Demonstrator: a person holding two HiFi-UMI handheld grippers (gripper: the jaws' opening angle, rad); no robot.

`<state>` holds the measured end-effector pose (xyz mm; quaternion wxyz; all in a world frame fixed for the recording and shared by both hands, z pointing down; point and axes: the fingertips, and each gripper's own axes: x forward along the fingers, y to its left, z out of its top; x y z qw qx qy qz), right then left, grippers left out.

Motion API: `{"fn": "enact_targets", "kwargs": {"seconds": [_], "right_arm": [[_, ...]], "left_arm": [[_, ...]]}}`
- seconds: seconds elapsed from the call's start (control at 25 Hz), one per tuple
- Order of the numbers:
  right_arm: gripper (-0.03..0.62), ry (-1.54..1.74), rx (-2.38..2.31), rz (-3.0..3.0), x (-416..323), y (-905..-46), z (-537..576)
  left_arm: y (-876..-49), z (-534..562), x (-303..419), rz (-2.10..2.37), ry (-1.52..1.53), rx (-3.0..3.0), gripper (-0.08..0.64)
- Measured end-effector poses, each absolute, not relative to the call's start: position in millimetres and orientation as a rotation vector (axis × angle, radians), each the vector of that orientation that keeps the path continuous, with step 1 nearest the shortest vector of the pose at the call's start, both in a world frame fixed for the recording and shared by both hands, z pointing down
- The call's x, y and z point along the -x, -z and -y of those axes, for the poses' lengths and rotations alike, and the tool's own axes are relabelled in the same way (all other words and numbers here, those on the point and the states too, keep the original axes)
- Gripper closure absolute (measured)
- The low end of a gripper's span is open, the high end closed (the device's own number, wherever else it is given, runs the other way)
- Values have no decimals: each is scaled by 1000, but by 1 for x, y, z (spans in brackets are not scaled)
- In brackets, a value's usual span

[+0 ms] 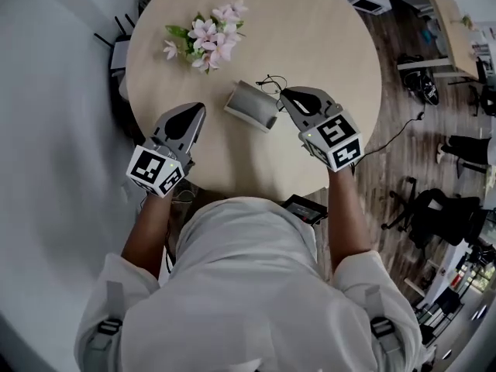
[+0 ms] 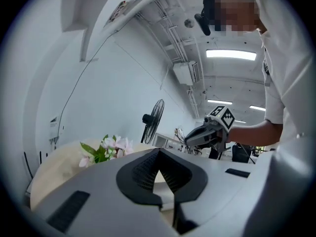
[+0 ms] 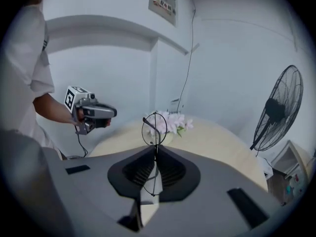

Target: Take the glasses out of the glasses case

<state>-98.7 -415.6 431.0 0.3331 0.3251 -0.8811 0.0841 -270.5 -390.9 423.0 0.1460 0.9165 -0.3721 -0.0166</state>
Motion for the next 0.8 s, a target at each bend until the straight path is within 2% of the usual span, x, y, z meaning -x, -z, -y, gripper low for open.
{"fn": "enact_targets", "kwargs": {"seconds": [0.36,0.64,0.8], "right_arm": [[560,92,-1037,2738,41,-264,342],[558,289,-1203,2940,-52,-184,254],[559,338,-1325,2995,-110,-171,207]], "left_arm": [[-324,353,223,1242,83,-2725,548],[-232,292,158,1380,151,-2814,548],[-207,243,127,1437,160,-2835,548]]}}
